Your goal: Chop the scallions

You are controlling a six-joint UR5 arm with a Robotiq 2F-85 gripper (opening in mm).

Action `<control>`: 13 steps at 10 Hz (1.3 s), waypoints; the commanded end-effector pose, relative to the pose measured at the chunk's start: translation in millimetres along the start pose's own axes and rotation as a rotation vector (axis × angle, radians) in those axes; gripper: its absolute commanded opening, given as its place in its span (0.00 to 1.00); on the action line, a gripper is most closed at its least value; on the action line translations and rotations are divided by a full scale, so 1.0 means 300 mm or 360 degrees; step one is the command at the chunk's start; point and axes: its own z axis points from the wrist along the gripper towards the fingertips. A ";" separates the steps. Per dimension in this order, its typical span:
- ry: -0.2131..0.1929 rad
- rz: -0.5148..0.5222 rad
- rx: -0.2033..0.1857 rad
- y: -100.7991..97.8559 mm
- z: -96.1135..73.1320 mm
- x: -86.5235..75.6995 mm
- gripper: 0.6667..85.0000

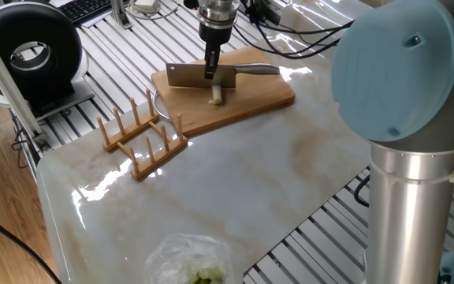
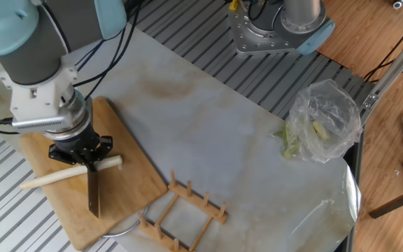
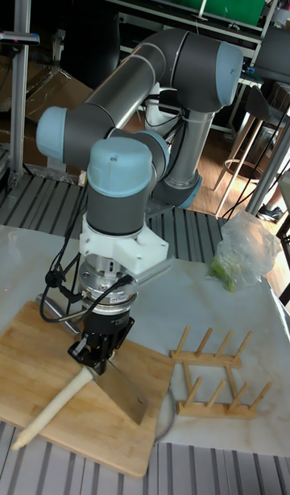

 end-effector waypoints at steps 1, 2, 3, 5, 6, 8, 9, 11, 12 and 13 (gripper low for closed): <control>0.0011 -0.0012 -0.0020 0.006 -0.042 0.003 0.01; 0.0002 0.0015 -0.0014 0.013 -0.016 -0.012 0.01; -0.0004 0.0025 -0.0003 0.010 -0.003 -0.024 0.01; 0.0003 0.0030 -0.0004 0.016 -0.001 -0.034 0.01; 0.0018 0.0044 -0.0010 0.027 0.000 -0.036 0.01; 0.0035 0.0063 -0.0014 0.035 -0.008 -0.042 0.01; 0.0044 0.0076 -0.0031 0.047 -0.019 -0.042 0.01; 0.0055 0.0114 -0.0014 0.018 -0.029 -0.022 0.01; 0.0037 0.0104 -0.0005 0.005 -0.008 -0.022 0.01; 0.0013 0.0102 0.0006 -0.003 0.017 -0.029 0.01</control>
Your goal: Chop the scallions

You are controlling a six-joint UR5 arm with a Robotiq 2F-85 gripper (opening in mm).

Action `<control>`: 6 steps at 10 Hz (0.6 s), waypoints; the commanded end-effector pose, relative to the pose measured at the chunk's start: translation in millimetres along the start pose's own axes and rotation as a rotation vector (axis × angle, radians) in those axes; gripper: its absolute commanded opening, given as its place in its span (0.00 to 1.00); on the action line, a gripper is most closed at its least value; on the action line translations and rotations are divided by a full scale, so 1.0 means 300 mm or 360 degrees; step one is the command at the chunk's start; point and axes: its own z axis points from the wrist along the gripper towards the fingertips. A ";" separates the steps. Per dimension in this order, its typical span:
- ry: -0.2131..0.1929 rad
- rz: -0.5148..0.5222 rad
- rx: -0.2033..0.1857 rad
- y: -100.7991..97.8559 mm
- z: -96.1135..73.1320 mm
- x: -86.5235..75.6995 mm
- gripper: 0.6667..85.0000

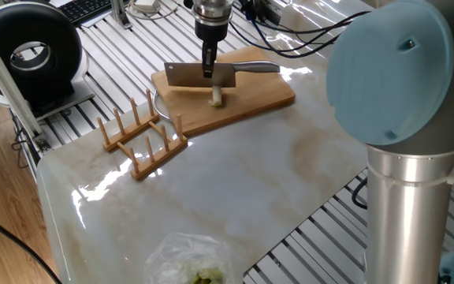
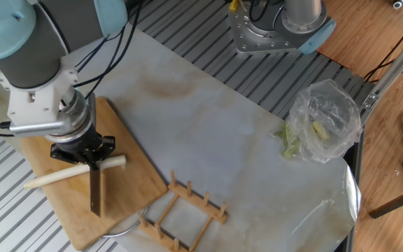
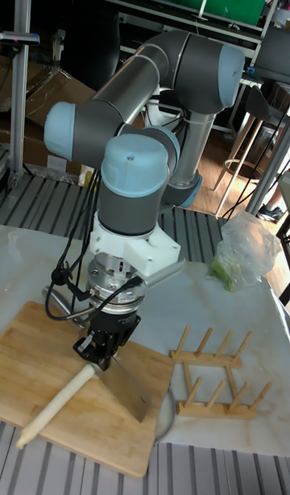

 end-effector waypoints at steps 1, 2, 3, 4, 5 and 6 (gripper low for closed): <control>-0.0048 0.0019 0.0011 -0.017 0.033 -0.014 0.01; -0.0048 0.0019 0.0005 -0.011 0.035 -0.015 0.01; -0.0050 0.0019 0.0003 -0.007 0.039 -0.015 0.01; -0.0053 0.0019 0.0006 -0.007 0.044 -0.013 0.01; -0.0058 -0.0007 -0.0005 -0.017 0.040 0.014 0.01; -0.0052 -0.0046 -0.0029 -0.031 0.027 0.061 0.01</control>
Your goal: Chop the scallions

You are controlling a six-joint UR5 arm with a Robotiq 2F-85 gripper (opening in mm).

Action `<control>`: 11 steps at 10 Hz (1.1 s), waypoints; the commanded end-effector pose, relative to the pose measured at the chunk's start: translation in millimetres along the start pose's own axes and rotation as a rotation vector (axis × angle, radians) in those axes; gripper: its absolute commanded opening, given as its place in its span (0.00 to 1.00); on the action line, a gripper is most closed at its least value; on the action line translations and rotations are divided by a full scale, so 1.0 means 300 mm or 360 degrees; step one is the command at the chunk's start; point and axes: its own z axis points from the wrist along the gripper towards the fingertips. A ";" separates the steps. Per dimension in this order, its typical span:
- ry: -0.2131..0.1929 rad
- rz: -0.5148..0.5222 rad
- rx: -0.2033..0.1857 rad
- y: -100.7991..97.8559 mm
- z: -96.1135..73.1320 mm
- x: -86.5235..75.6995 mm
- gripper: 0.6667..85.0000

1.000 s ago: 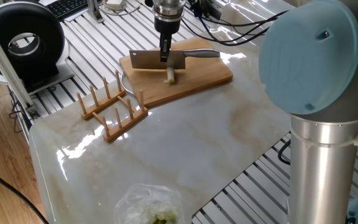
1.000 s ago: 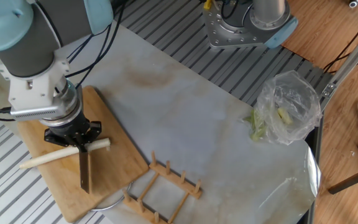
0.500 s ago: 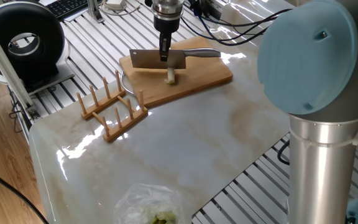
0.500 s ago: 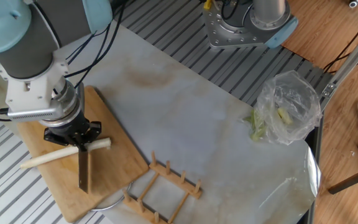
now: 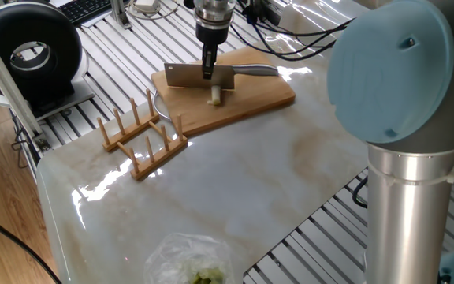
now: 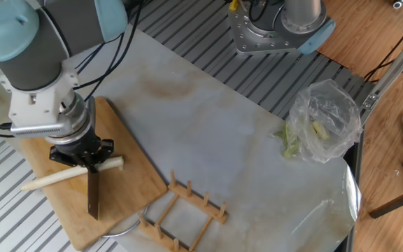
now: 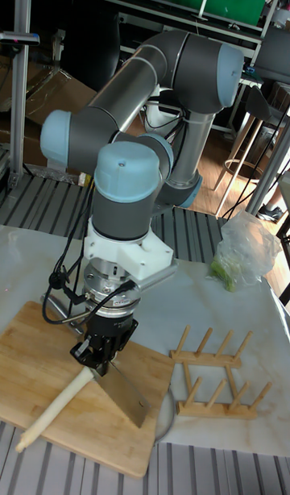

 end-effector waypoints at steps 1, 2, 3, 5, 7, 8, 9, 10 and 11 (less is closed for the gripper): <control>0.0010 -0.0086 -0.0033 -0.041 -0.029 0.109 0.01; 0.0034 -0.0121 -0.0038 -0.062 -0.046 0.154 0.01; 0.0065 -0.0129 -0.0024 -0.071 -0.045 0.177 0.01; 0.0023 -0.0086 0.0015 -0.054 0.014 0.139 0.01; 0.0017 -0.0087 -0.0004 -0.041 -0.005 0.121 0.01; 0.0031 -0.0107 -0.0027 -0.044 -0.037 0.137 0.01; 0.0044 -0.0123 -0.0045 -0.051 -0.071 0.153 0.01; 0.0057 -0.0128 -0.0063 -0.057 -0.102 0.160 0.01; 0.0068 -0.0099 -0.0056 -0.050 -0.109 0.138 0.01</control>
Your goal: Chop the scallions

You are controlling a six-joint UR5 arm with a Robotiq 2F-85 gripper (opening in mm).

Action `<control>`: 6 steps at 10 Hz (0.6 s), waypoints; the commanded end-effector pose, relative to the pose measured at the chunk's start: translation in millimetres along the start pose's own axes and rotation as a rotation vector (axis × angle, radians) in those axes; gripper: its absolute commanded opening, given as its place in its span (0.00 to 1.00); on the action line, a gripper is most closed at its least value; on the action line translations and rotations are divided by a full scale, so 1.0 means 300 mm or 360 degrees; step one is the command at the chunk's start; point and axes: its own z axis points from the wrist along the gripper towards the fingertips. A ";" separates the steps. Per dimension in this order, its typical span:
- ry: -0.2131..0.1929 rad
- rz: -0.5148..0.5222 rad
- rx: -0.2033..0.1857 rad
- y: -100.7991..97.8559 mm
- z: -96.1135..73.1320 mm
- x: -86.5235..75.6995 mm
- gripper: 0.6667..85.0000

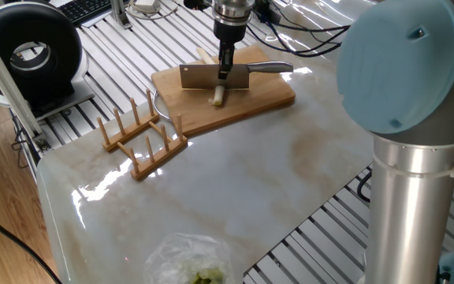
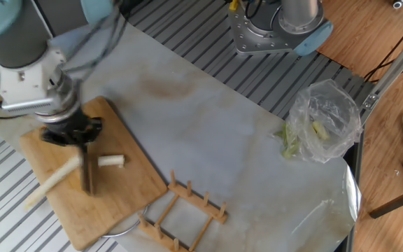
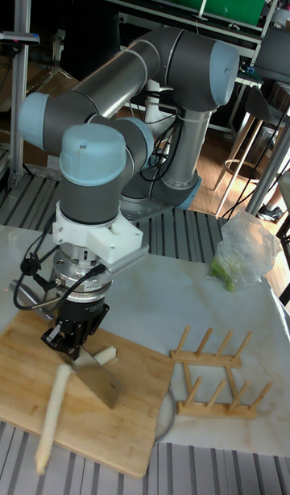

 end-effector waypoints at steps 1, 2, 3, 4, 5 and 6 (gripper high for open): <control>-0.0018 0.0043 -0.0026 0.010 -0.034 -0.045 0.01; -0.0022 0.0050 -0.0017 0.008 -0.026 -0.062 0.01; -0.0030 0.0057 -0.0034 0.021 -0.029 -0.076 0.01; -0.0022 0.0057 -0.0036 0.028 -0.042 -0.081 0.01; -0.0013 0.0057 -0.0039 0.034 -0.057 -0.084 0.01; 0.0000 0.0055 -0.0027 0.033 -0.073 -0.085 0.01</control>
